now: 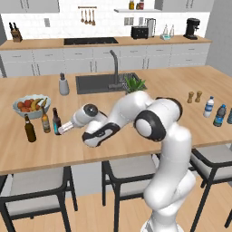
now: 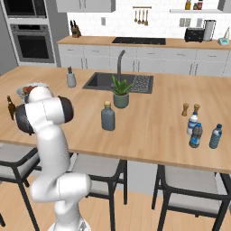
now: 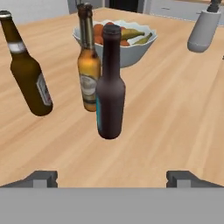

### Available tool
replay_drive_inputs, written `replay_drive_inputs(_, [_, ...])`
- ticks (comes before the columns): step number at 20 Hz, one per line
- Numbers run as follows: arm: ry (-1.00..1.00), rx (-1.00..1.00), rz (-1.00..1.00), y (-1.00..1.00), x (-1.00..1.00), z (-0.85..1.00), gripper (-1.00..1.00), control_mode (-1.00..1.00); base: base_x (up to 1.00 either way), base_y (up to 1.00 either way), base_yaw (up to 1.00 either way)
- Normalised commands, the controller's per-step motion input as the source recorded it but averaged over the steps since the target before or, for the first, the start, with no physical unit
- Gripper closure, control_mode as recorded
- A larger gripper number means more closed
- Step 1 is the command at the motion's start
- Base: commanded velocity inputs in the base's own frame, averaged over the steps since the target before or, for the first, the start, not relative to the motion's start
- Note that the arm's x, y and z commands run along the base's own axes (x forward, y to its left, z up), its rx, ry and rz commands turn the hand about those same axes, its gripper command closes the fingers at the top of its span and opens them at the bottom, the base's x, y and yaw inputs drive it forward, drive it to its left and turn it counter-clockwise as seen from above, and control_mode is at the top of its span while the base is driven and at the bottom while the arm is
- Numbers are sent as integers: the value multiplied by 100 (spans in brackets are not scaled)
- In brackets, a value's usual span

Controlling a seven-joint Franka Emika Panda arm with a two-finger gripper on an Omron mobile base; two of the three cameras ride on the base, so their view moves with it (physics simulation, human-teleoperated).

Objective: Move the plastic bottles in the middle to the plastics group, and the glass bottles in the middle to the glass group.

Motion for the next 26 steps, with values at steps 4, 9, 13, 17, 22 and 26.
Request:
replay_drive_inputs(4, [0,2,-2,-56,-43,48,-100,-100,0,0,0])
replay_drive_inputs(9, [15,0,0,-66,-5,87,-100,-100,0,0,0])
replay_drive_inputs(13, [26,0,0,-65,0,100,-100,-100,0,0,0])
replay_drive_inputs(17, [28,-5,0,-66,0,100,-100,-100,0,0,0])
replay_drive_inputs(22, [39,-9,0,-57,1,100,-100,-100,0,0,0])
replay_drive_inputs(26, [52,-7,0,-34,3,100,-100,-100,0,0,0])
